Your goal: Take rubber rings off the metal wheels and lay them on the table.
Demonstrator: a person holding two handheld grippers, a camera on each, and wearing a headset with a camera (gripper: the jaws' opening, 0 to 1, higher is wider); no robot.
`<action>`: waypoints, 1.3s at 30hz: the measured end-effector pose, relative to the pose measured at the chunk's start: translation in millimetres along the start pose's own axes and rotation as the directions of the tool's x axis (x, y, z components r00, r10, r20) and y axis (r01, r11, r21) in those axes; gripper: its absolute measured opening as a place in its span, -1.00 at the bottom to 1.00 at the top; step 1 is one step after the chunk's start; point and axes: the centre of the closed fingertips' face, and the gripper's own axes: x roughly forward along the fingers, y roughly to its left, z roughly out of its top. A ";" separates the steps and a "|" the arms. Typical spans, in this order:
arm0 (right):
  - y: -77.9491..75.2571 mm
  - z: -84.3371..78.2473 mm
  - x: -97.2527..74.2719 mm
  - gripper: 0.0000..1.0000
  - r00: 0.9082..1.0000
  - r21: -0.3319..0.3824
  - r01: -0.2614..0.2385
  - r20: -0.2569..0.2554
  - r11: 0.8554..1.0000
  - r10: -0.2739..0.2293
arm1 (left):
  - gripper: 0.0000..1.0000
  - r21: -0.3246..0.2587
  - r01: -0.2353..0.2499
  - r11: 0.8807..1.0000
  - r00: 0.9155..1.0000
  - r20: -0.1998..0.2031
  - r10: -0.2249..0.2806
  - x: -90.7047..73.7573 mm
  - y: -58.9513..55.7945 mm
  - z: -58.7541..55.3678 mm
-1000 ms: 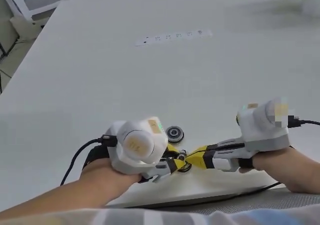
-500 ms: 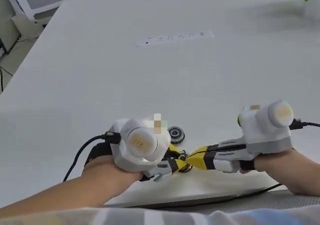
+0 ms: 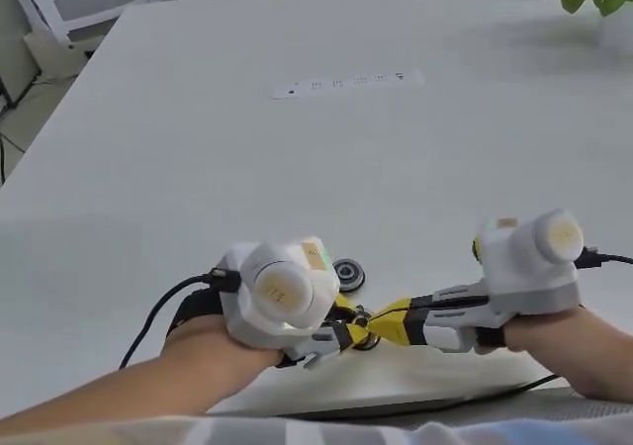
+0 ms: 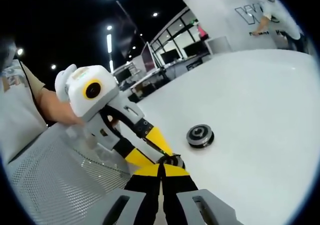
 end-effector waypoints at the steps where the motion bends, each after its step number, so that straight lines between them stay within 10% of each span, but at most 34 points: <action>1: -0.9 -0.3 -0.1 -1.00 1.000 -0.001 0.003 -0.002 1.000 -0.003 | -0.75 -0.004 0.001 1.000 1.000 0.001 -0.001 0.1 0.0 0.1; 39: -8.4 3.5 -3.8 -1.00 0.998 0.021 0.051 0.022 0.998 -0.052 | -0.63 -0.018 0.018 1.000 1.000 0.008 -0.018 -4.6 4.9 3.0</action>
